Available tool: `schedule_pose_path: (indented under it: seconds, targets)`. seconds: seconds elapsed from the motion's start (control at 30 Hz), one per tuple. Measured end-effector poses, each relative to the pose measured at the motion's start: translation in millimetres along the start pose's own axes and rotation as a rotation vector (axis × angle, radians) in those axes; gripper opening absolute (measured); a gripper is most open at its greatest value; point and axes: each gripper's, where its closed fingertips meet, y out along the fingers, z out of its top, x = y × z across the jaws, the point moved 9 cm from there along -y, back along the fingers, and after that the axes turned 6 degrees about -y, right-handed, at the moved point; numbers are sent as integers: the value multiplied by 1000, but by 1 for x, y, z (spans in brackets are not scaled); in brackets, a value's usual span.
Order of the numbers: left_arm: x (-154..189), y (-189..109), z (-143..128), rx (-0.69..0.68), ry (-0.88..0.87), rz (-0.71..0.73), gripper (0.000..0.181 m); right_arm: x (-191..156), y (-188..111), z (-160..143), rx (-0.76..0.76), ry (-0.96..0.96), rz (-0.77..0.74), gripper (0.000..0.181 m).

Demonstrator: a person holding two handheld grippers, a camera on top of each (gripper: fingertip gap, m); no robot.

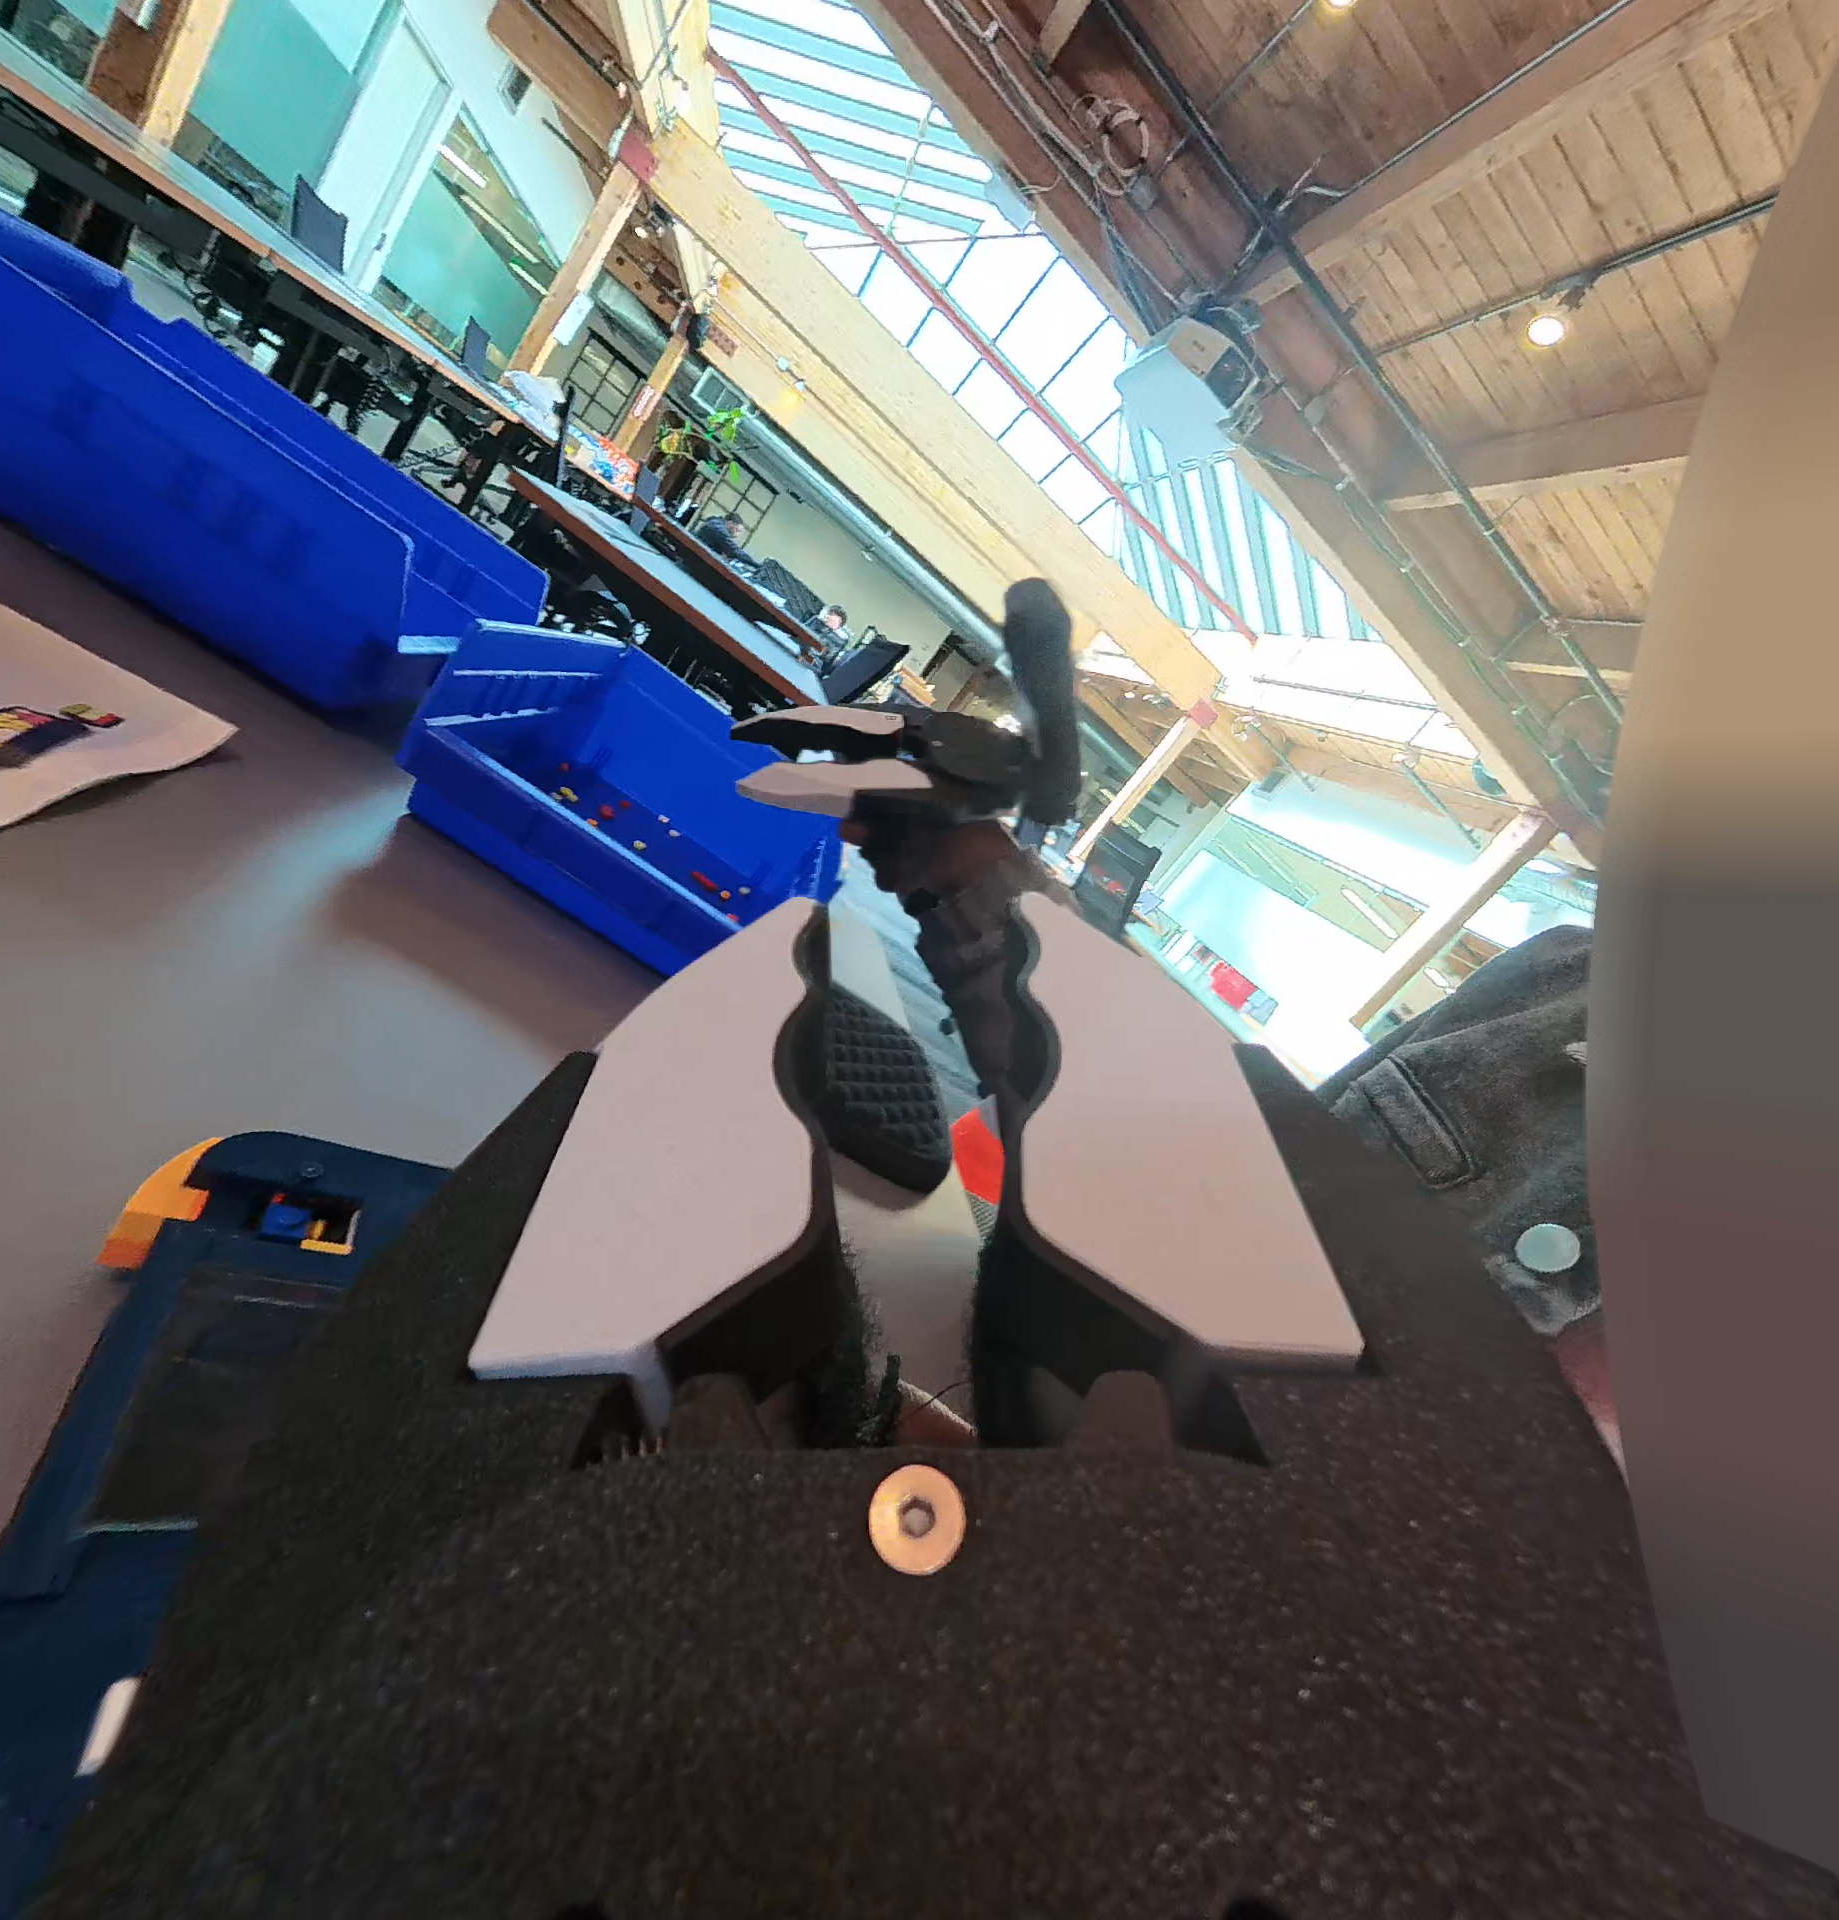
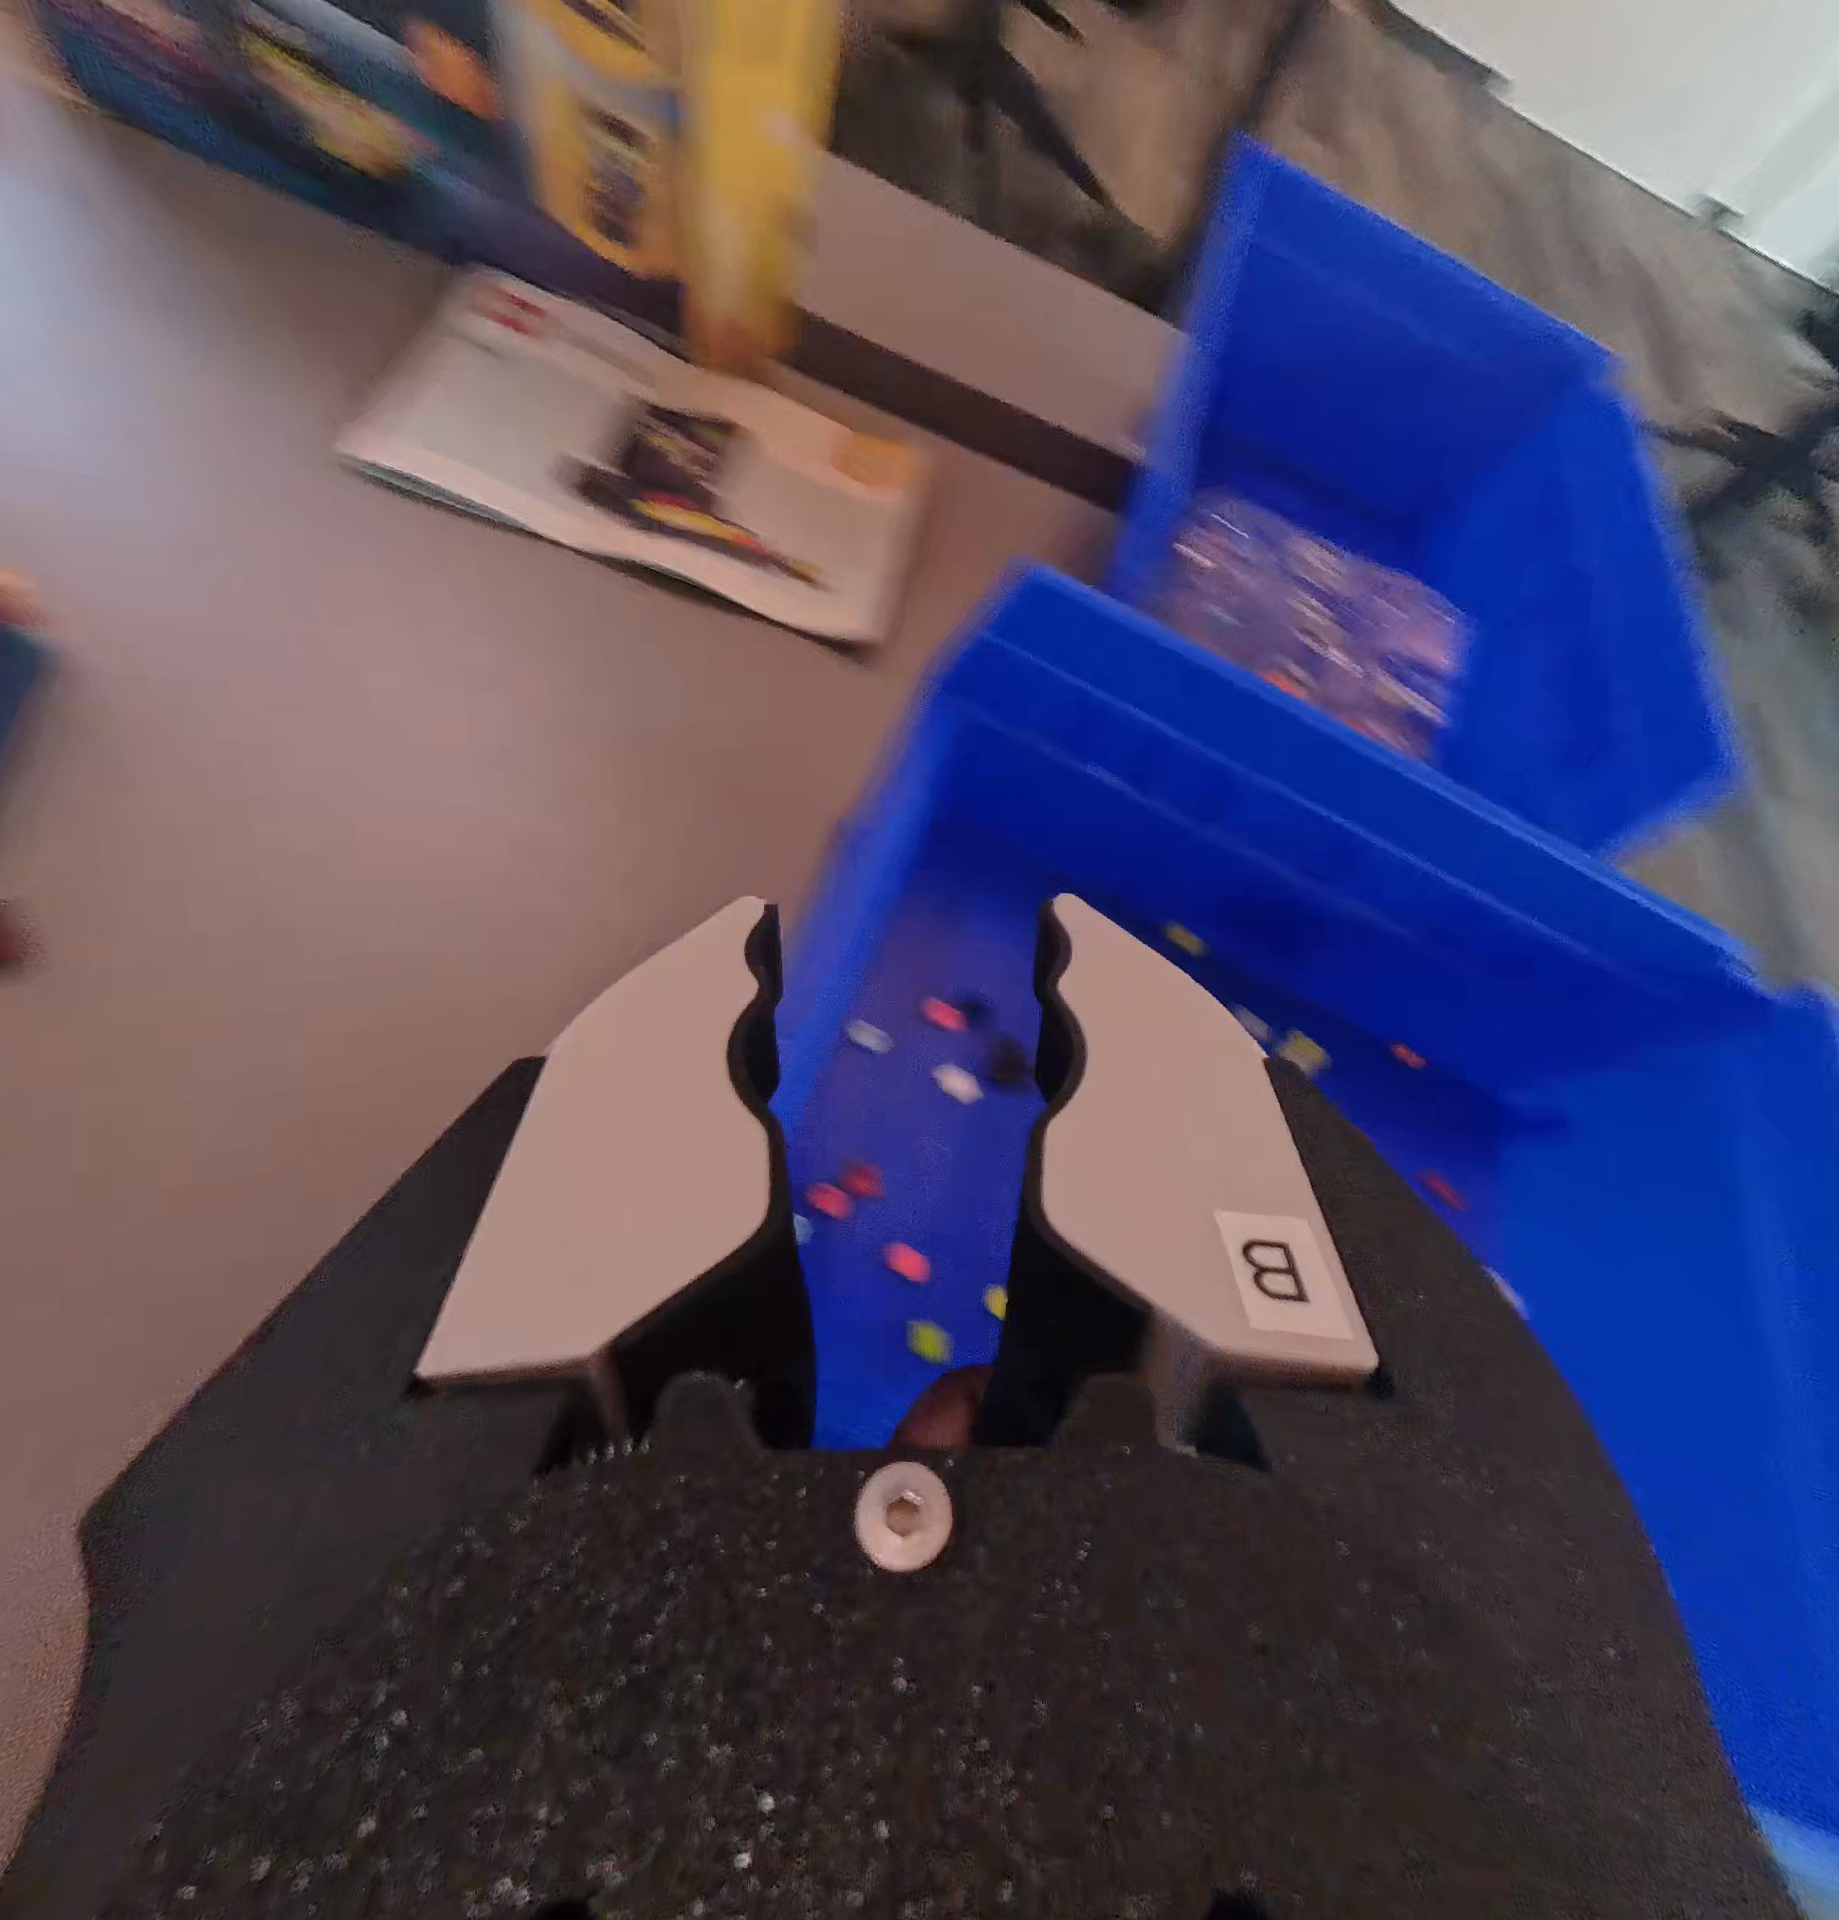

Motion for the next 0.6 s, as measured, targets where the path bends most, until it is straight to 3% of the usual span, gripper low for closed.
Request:
schedule_pose_path:
  seconds: [0.13,0.27,0.33,0.43,0.53,0.6]
  targets:
    - [-7,-3,0,-15,47,104,30,-79,14,21,131,-150,515,48]
    - [-11,-4,-2,-58,95,180,31,-151,39,12,82,-391,768,45]
    - [-12,-2,-4,-80,103,189,31,-168,53,8,50,-440,785,47]
    - [-13,-1,-6,-97,98,185,31,-179,71,10,-8,-356,823,52]
    - [-13,0,-7,-113,100,191,31,-183,79,7,-33,-388,809,35]
    - [-14,-1,-7,-118,104,197,30,-184,74,5,16,-478,787,35]
